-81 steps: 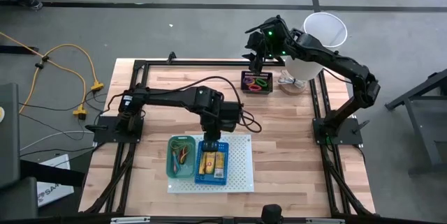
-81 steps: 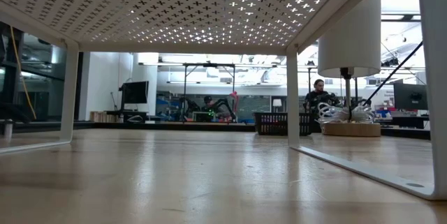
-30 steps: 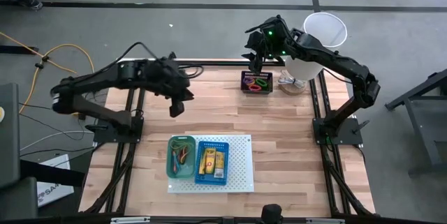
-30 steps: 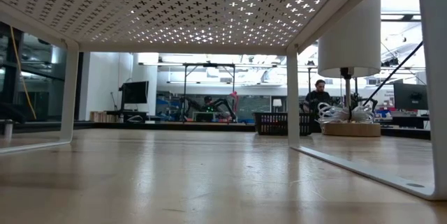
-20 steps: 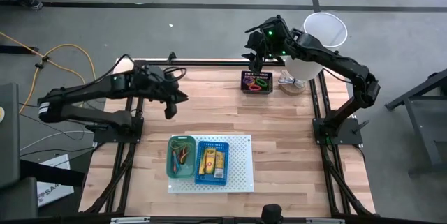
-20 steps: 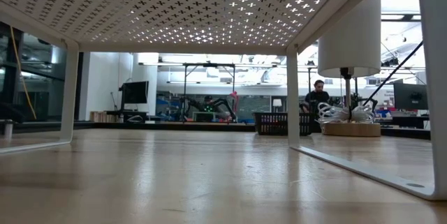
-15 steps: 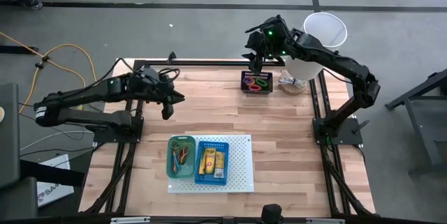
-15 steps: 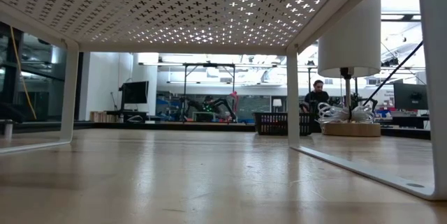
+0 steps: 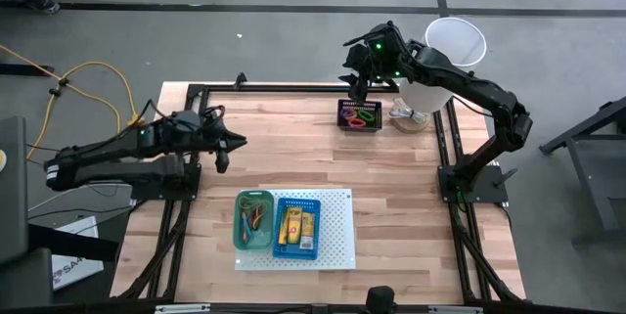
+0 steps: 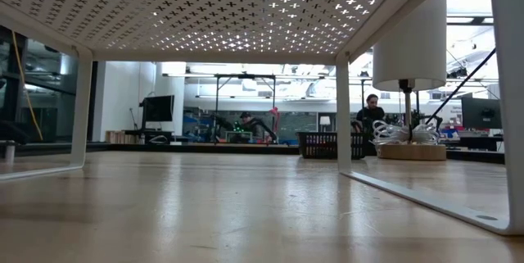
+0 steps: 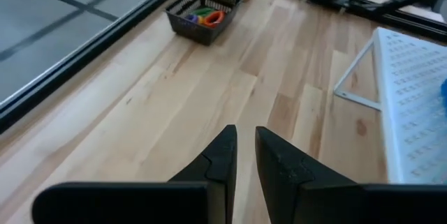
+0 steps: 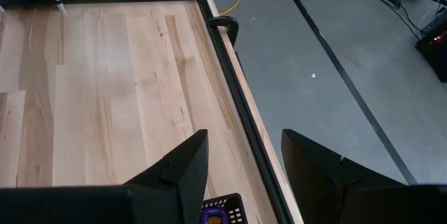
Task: Pick & Place Office Desk Supplies
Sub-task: Put the black bin on the shelf
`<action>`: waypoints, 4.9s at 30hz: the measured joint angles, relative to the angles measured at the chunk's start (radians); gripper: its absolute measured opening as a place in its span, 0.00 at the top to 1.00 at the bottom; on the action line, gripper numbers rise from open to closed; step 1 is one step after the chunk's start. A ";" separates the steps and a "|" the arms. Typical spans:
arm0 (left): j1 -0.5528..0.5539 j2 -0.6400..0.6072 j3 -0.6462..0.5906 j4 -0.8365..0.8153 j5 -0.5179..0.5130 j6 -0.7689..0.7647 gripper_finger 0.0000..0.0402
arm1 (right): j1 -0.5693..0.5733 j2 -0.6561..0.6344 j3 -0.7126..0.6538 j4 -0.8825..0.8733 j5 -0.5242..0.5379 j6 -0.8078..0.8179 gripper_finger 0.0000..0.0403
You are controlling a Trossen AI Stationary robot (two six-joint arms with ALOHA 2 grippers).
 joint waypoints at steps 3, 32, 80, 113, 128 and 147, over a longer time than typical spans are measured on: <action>0.000 -0.054 -0.054 0.034 -0.004 0.000 0.87 | 0.000 0.000 0.000 0.000 0.000 0.000 0.58; 0.000 -0.393 -0.447 0.392 -0.016 -0.054 0.88 | 0.000 0.000 0.000 0.000 0.000 0.000 0.58; 0.036 -0.351 -0.591 0.522 0.046 -0.094 0.88 | 0.000 0.000 0.000 0.000 0.000 0.000 0.58; 0.035 -0.351 -0.591 0.527 0.065 -0.093 0.88 | 0.000 0.000 0.000 0.000 0.000 0.000 0.58; 0.035 -0.351 -0.591 0.527 0.065 -0.093 0.88 | 0.000 0.000 0.000 0.000 0.000 0.000 0.58; 0.035 -0.350 -0.591 0.527 0.066 -0.093 0.88 | 0.000 0.006 0.000 0.009 -0.107 0.059 0.58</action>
